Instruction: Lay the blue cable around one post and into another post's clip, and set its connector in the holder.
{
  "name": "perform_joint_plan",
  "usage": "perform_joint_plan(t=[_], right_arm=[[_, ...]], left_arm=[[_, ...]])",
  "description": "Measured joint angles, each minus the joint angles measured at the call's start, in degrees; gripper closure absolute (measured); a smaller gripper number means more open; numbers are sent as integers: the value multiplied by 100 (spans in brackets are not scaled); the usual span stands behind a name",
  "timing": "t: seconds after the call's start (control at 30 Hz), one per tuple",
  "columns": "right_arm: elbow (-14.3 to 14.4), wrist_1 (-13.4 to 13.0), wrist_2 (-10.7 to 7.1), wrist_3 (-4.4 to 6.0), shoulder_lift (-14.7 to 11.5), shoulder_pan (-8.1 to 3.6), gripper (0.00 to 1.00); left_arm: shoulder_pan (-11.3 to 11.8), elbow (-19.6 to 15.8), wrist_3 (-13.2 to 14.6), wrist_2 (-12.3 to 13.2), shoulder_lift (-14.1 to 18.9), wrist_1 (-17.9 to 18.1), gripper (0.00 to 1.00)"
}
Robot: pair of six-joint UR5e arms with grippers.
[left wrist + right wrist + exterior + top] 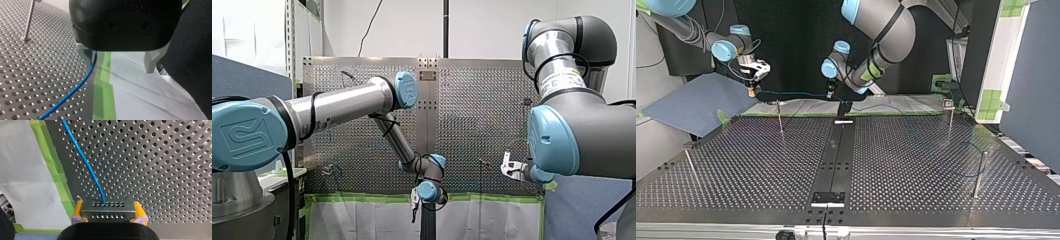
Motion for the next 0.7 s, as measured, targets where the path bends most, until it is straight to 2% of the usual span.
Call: perform_joint_plan(t=[0.3,0.7], right_arm=[[-2,16,4,-16,1,5,100],[-1,16,9,-20,0,2,100]], left_arm=[[10,159,-90,5,0,94,0],[15,183,-83,-28,0,94,0]])
